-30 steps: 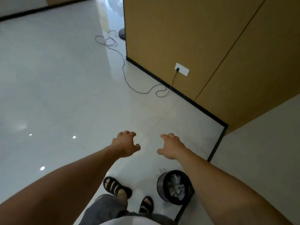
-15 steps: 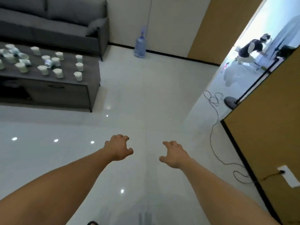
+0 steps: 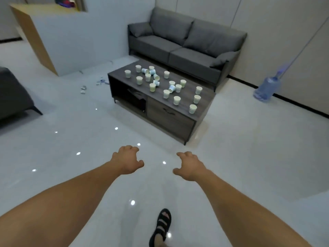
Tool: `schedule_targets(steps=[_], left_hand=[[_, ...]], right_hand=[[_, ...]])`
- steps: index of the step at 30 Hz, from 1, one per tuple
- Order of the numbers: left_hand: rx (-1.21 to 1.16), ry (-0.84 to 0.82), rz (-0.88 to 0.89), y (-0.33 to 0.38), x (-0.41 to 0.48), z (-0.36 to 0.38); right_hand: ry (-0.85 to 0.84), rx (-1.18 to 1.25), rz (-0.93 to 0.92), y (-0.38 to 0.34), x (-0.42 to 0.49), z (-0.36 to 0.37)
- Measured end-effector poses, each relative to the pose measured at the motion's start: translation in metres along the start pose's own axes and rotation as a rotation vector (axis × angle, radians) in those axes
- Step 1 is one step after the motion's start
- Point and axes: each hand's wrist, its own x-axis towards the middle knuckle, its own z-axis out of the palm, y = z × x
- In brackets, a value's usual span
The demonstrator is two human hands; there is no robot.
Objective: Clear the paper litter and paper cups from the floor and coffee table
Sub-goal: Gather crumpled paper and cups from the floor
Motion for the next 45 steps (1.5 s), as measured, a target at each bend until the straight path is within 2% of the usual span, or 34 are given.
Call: schedule_targets(steps=[10,15,22,29,36,45], left_hand=[[-0.117,0.130,-0.302,-0.081,0.132,-0.106],[-0.166,0.122,-0.409,-0.138,0.183,-0.134],[-0.209,0.192,-0.443,-0.247,0.297,-0.201],[-0.167,0.177,-0.394,-0.332,0.412,-0.295],[-0.139,0.123,-0.397,-0.389,0.546,-0.352],[-0.239,0.166,-0.569,-0.484,0.674,-0.443]], right_hand=[[-0.006,-0.153,-0.348,-0.132,0.215,-0.109],[-0.055,-0.230,-0.454,-0.203,0.293,-0.133],[-0.036,-0.277,-0.488,-0.317,0.421,-0.161],[-0.011,-0.241,-0.469,-0.412,0.533,-0.211],[-0.039,-0.252,-0.466,-0.483,0.672,-0.254],[-0.078,-0.262,-0.613,-0.601,0.840,-0.337]])
